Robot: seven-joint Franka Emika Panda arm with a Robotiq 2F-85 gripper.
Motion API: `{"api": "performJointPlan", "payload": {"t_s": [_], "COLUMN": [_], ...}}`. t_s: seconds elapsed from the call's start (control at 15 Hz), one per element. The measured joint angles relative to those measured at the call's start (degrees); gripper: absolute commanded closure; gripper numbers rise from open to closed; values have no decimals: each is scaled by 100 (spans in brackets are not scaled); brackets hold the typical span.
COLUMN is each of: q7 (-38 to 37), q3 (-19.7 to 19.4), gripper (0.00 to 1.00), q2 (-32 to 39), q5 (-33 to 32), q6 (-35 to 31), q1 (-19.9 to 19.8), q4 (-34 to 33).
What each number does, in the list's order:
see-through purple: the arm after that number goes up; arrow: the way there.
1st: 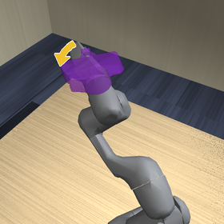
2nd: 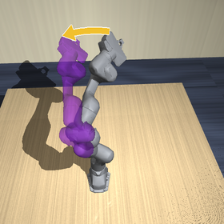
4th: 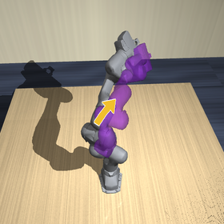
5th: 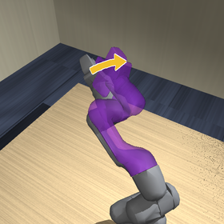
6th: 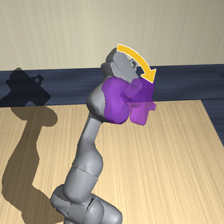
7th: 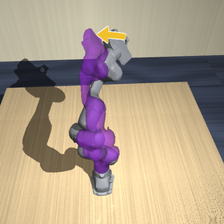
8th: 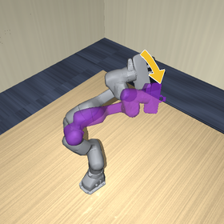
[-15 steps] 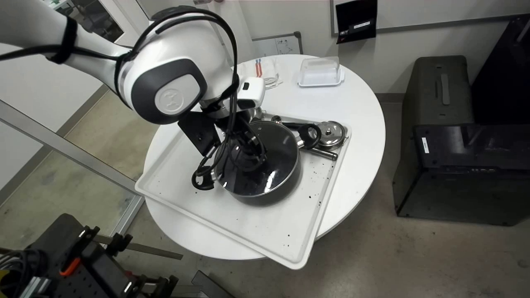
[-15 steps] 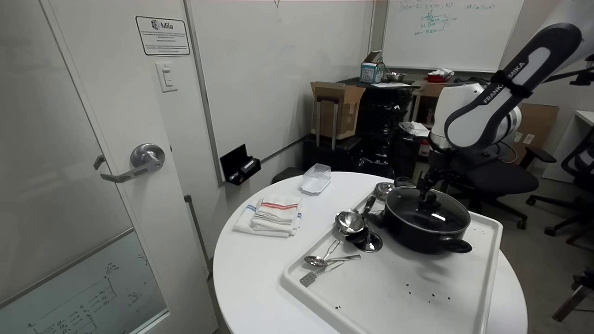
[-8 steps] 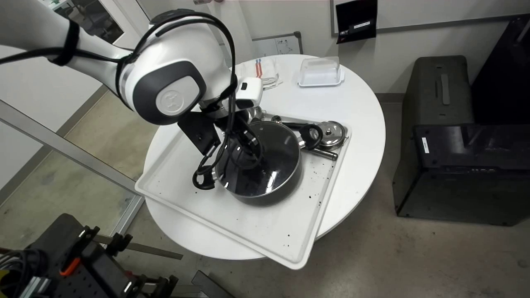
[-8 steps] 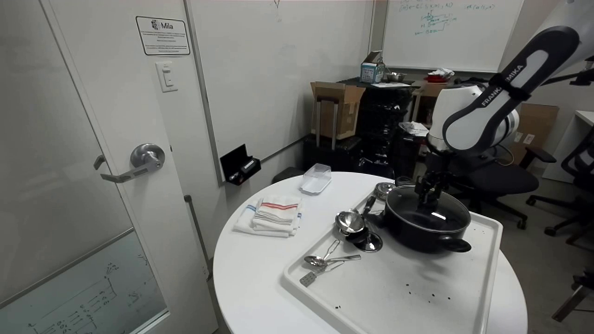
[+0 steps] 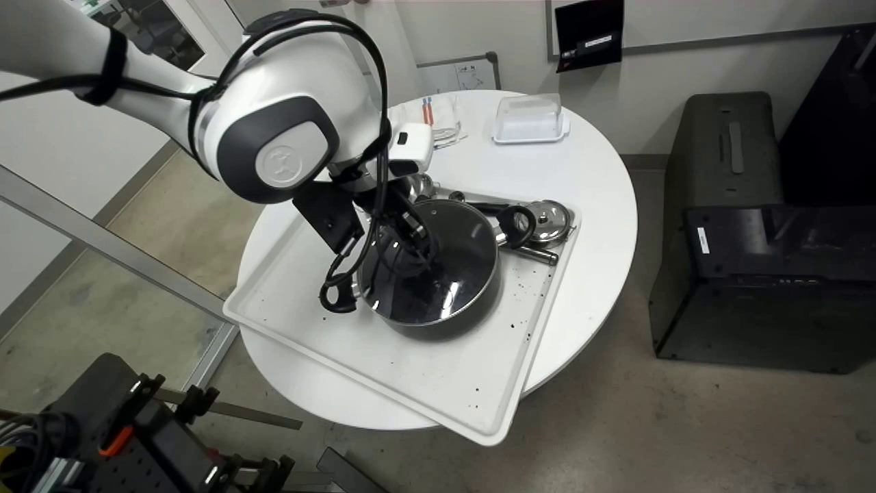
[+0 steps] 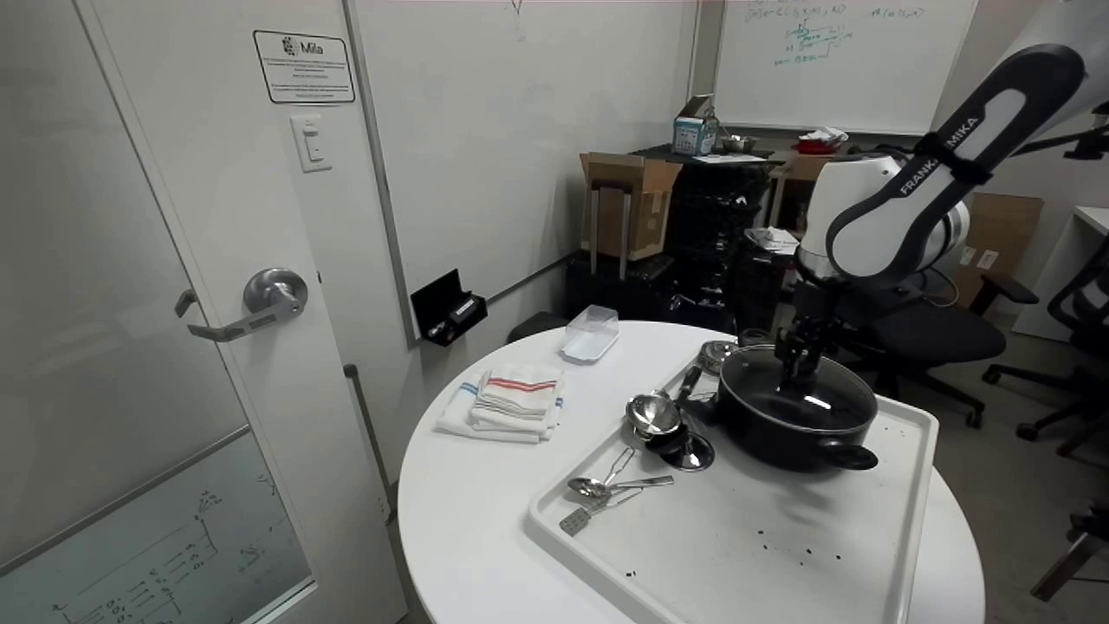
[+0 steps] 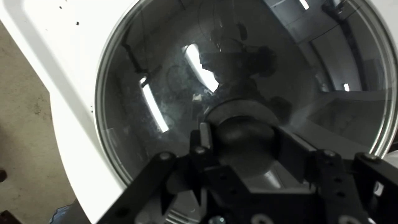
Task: Remove the lid from the black pot
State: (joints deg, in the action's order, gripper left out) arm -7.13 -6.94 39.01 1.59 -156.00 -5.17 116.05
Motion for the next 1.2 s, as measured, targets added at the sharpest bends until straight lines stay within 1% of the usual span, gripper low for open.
{"api": "performJointPlan", "payload": {"t_s": [0.33, 0.73, 1.0, 1.2], "q7": [71, 354, 482, 492], "q3": [34, 106, 174, 198], "gripper": [73, 73, 73, 73], "q2": [-95, -754, -1155, -1370], "q5": [1, 3, -5, -102], "q6": [0, 1, 0, -35], "q1": [-99, -301, -249, -54], "q4": [78, 542, 906, 1183]}}
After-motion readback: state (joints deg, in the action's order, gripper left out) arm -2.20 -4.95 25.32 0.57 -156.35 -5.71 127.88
